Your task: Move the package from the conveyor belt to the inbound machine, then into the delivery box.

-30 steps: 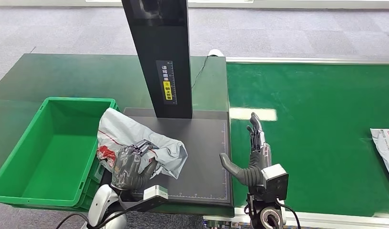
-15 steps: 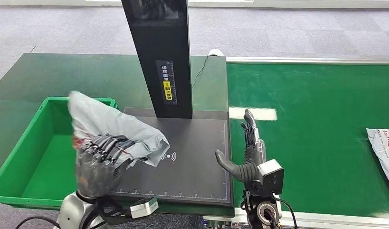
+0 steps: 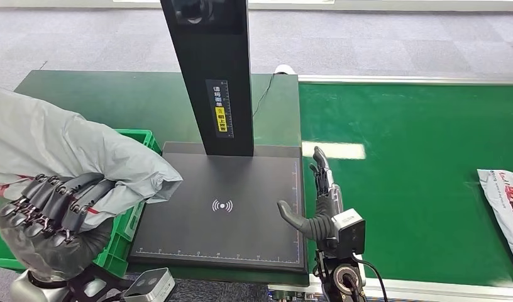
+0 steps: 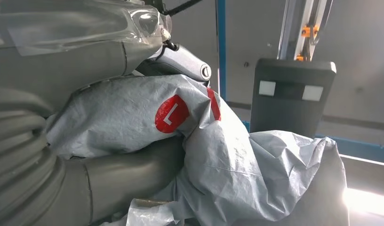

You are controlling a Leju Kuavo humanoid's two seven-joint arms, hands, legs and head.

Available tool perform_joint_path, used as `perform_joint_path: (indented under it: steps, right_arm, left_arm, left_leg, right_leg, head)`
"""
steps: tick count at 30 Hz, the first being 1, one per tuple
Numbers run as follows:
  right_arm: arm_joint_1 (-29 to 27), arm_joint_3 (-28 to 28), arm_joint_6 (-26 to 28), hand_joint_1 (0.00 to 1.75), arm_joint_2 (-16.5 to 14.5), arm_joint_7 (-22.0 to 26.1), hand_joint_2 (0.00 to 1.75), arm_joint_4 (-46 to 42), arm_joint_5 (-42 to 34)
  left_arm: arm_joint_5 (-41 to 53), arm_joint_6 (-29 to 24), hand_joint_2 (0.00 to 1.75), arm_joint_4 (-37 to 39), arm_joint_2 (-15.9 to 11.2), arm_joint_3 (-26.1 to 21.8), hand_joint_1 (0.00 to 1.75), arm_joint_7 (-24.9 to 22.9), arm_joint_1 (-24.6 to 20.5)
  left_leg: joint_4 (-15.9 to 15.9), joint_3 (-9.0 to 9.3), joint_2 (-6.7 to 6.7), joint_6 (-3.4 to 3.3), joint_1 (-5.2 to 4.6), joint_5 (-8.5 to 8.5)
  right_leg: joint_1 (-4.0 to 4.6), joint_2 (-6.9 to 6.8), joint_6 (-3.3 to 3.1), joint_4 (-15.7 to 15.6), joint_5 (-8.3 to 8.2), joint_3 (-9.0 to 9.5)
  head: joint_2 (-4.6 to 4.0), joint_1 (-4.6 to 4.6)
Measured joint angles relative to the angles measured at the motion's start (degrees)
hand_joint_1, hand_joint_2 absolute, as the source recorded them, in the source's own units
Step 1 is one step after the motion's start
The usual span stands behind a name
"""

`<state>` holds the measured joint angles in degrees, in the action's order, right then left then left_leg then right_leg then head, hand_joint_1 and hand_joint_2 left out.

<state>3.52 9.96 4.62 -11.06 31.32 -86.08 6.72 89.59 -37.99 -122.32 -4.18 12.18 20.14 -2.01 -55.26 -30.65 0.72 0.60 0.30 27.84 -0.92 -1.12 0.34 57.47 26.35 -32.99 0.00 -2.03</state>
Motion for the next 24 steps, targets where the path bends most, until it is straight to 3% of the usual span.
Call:
perform_joint_path:
  steps: [5,9,11,13,15,17,19,24]
  right_arm:
    - [-0.08,0.01,1.14,0.0,0.15,0.61,1.75,0.11,-0.57]
    - [-0.54,0.01,2.34,0.0,0.34,0.52,1.75,-0.05,-0.85]
    - [-0.95,0.01,2.84,0.0,0.43,0.11,1.75,-0.5,-0.81]
    - [-1.38,-0.02,2.95,0.0,0.51,-0.6,1.75,-1.16,-0.72]
    - [-1.58,-0.07,2.46,0.0,0.56,-1.31,1.75,-1.63,-0.62]
    - [-1.59,-0.11,1.69,0.0,0.6,-1.77,1.75,-1.84,-0.51]
    - [-1.59,-0.17,1.01,0.0,0.63,-2.0,1.75,-1.87,-0.41]
    - [-1.54,-0.25,0.32,0.0,0.63,-2.18,1.75,-1.78,-0.18]
  left_arm:
    - [-0.9,0.02,1.75,-1.33,-0.15,-2.16,1.75,-2.43,-1.06]
    - [-6.36,0.06,1.75,2.14,1.72,-8.24,1.75,1.32,-2.77]
    - [-6.62,0.93,1.75,8.16,2.63,-12.14,1.75,-1.51,-3.99]
    - [-5.32,4.13,1.75,16.34,2.4,-14.59,1.75,-9.57,-5.73]
    - [-4.8,10.97,1.75,25.65,1.4,-15.99,1.75,-17.4,-8.33]
    - [-4.73,19.29,1.75,35.62,0.01,-17.2,1.75,-22.17,-11.08]
    - [-4.74,23.48,1.75,45.07,-1.3,-18.26,1.75,-24.43,-13.32]
    - [-4.26,25.5,1.75,59.17,-2.98,-19.82,1.75,-27.51,-17.13]
  left_leg:
    - [0.0,0.0,0.0,0.0,0.0,0.0]
    - [0.0,0.05,0.0,0.0,-0.01,0.0]
    - [0.0,0.11,0.01,0.0,-0.01,0.0]
    - [0.0,0.14,0.03,0.01,0.0,-0.03]
    - [0.0,0.15,0.03,0.02,0.01,-0.07]
    - [0.0,0.16,0.12,0.04,0.03,-0.11]
    - [0.0,0.15,0.26,0.06,0.04,-0.12]
    - [0.01,0.11,0.37,0.1,0.02,-0.04]
  right_leg:
    - [0.0,0.0,0.0,0.0,0.0,-0.01]
    - [0.0,0.0,0.0,0.0,0.0,0.01]
    - [-0.01,0.01,-0.01,-0.01,0.0,0.04]
    - [0.0,0.02,-0.01,-0.01,-0.01,0.06]
    - [0.01,0.02,-0.03,0.0,-0.03,0.08]
    - [0.03,0.07,-0.07,0.01,-0.06,0.08]
    - [0.04,0.17,-0.1,0.03,-0.08,0.05]
    - [0.03,0.28,-0.1,0.03,-0.08,0.02]
  head:
    - [0.0,-0.01]
    - [0.0,0.0]
    - [0.0,0.0]
    - [0.0,0.0]
    - [0.0,0.01]
    - [0.0,0.0]
    - [0.0,0.0]
    - [0.0,0.01]
